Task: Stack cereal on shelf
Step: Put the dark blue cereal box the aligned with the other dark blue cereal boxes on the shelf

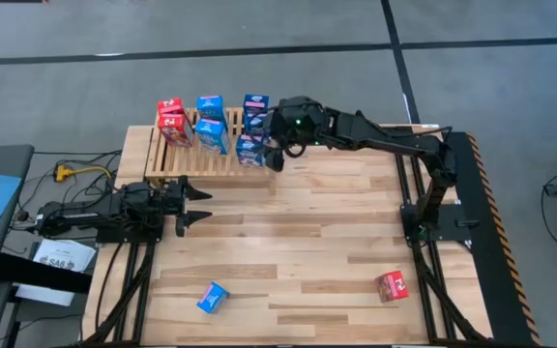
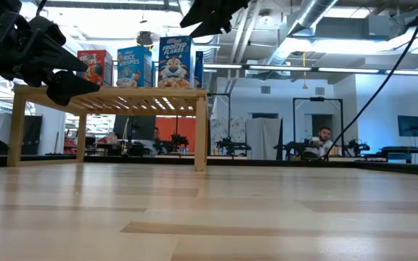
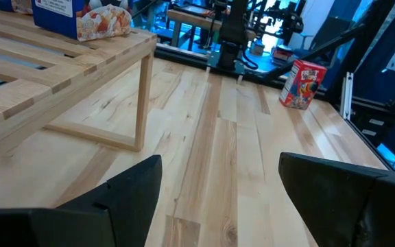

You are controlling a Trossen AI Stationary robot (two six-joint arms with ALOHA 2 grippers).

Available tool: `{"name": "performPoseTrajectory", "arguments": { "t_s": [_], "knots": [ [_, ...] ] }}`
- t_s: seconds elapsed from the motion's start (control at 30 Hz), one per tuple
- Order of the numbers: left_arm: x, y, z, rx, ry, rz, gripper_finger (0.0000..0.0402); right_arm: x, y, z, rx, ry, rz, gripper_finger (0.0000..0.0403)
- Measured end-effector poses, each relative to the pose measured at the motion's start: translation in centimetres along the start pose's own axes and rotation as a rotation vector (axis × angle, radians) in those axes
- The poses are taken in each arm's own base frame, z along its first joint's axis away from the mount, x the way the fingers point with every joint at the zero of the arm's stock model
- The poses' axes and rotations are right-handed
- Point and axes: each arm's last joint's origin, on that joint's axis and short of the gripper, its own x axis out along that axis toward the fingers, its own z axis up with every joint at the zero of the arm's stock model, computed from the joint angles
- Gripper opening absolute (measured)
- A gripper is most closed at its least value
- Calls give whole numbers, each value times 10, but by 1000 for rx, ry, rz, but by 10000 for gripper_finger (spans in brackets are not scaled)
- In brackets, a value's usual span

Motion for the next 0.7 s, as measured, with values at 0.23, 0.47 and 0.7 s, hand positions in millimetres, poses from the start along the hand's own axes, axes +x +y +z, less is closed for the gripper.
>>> {"name": "performPoseTrajectory", "arguments": {
  "t_s": [0.23, 0.47, 0.7],
  "knots": [
    [0, 0, 0, 0, 0, 1, 283, 0, 0, -2, -1, 22, 18, 397],
    [0, 0, 0, 0, 0, 0, 283, 0, 1, -5, -2, 50, 25, 392],
    [0, 0, 0, 0, 0, 1, 283, 0, 4, -6, -8, 70, 4, 391]
  ]
}}
